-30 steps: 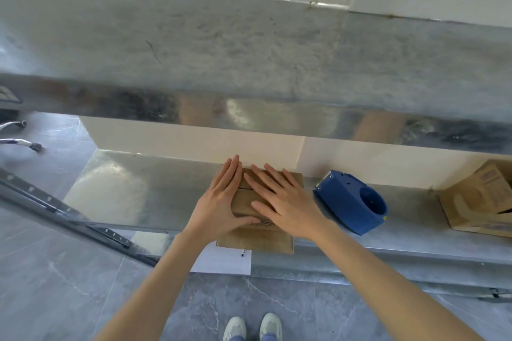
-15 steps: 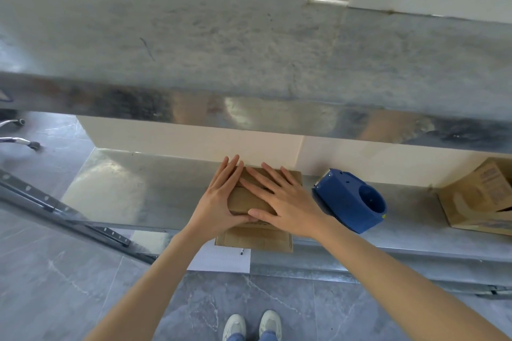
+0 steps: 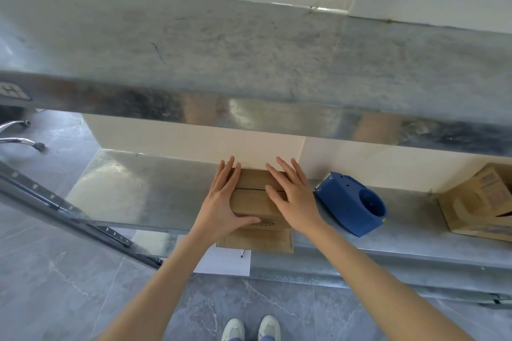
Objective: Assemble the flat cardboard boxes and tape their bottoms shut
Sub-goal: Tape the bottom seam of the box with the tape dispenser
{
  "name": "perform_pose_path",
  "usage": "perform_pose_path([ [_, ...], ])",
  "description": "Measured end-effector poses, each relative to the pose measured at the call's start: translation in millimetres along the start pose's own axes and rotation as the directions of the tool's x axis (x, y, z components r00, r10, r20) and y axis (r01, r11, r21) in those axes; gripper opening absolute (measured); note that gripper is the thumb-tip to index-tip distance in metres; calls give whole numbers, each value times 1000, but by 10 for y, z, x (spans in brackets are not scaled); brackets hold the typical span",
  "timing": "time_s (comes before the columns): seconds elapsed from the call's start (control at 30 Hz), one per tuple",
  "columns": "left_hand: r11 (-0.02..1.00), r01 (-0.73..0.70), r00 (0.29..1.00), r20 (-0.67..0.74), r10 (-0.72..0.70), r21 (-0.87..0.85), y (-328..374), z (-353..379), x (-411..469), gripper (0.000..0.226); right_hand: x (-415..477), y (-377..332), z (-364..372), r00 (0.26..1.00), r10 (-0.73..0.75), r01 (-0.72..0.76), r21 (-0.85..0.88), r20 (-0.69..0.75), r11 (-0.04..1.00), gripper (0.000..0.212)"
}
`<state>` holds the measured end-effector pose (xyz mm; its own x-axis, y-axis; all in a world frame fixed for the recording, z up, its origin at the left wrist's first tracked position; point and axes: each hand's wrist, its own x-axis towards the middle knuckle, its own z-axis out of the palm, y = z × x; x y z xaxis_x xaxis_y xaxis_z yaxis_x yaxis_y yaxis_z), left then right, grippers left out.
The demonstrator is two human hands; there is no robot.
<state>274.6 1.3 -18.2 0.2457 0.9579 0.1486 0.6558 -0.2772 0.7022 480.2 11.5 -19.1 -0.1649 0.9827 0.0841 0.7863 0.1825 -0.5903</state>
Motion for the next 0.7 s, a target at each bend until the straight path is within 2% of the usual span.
perform_pose_path([
  [0.07, 995, 23, 999, -28, -26, -95, -4, 45, 10, 131, -7, -7, 12, 999, 13, -7, 144, -38, 990, 51],
  [0.2, 987, 32, 999, -17, -35, -158, -41, 50, 21, 134, -21, -27, -32, 995, 83, -54, 387, -57, 921, 54],
  [0.27, 958, 94, 995, 40, -86, -271, -57, 4, 26, 134, -38, -38, -59, 984, 168, -114, 541, -51, 833, 56],
  [0.33, 872, 217, 976, 98, -194, -438, -30, -29, 52, 134, -21, -38, -81, 960, 279, -195, 673, -18, 714, 58],
  [0.37, 821, 270, 962, 112, -248, -503, -10, -24, 60, 132, -13, -37, -84, 951, 309, -226, 700, 8, 678, 59],
  [0.43, 753, 315, 941, 89, -326, -578, 27, 24, 69, 126, -2, -31, -72, 948, 316, -255, 694, 42, 673, 61],
  [0.57, 765, 284, 940, 11, -340, -578, 41, 123, 33, 116, -23, -11, -11, 957, 289, -241, 625, 26, 742, 57],
  [0.7, 767, 284, 942, 17, -336, -576, 7, 130, 37, 112, -13, -26, -6, 959, 283, -231, 604, 10, 763, 55],
])
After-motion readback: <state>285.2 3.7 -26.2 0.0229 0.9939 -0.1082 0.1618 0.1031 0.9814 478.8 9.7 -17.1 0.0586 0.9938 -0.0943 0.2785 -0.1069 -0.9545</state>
